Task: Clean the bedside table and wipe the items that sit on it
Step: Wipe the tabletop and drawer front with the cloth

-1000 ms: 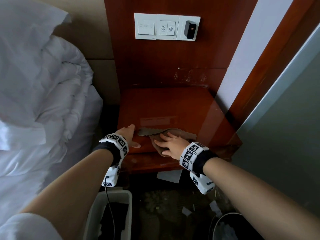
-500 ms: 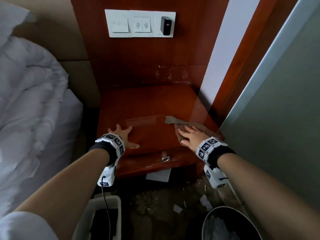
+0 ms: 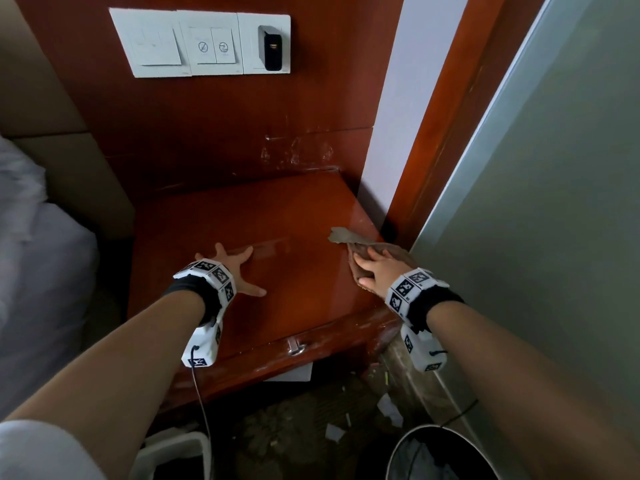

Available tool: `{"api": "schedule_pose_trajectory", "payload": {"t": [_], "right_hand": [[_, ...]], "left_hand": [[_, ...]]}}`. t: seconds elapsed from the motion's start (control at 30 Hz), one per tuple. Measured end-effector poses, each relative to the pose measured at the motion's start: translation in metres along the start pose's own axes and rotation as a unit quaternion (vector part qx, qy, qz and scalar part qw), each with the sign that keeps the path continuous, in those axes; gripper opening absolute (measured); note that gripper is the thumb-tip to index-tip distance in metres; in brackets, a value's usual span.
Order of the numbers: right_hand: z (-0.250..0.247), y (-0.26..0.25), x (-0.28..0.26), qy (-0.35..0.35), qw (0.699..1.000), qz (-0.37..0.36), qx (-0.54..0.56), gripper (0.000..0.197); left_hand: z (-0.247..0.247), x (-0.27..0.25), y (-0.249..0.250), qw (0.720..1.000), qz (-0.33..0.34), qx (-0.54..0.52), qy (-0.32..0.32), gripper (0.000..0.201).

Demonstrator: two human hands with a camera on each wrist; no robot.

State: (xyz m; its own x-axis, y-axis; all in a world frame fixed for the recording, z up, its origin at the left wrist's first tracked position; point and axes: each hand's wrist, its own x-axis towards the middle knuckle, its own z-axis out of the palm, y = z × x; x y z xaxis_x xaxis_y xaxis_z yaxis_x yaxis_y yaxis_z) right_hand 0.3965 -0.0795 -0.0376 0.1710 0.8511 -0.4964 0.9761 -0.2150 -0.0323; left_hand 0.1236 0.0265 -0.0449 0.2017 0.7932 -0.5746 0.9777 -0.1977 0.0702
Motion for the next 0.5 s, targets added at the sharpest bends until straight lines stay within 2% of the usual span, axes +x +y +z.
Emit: {"api": "schedule_pose_trajectory", "payload": {"t": [0.5], "right_hand": [[-0.076, -0.008, 0.128, 0.046, 0.999, -0.005, -0.017, 0.060]], "left_hand": [[-0.039, 0.057, 0.008, 1.000, 0.007, -0.016, -0.017, 0.116]]}}
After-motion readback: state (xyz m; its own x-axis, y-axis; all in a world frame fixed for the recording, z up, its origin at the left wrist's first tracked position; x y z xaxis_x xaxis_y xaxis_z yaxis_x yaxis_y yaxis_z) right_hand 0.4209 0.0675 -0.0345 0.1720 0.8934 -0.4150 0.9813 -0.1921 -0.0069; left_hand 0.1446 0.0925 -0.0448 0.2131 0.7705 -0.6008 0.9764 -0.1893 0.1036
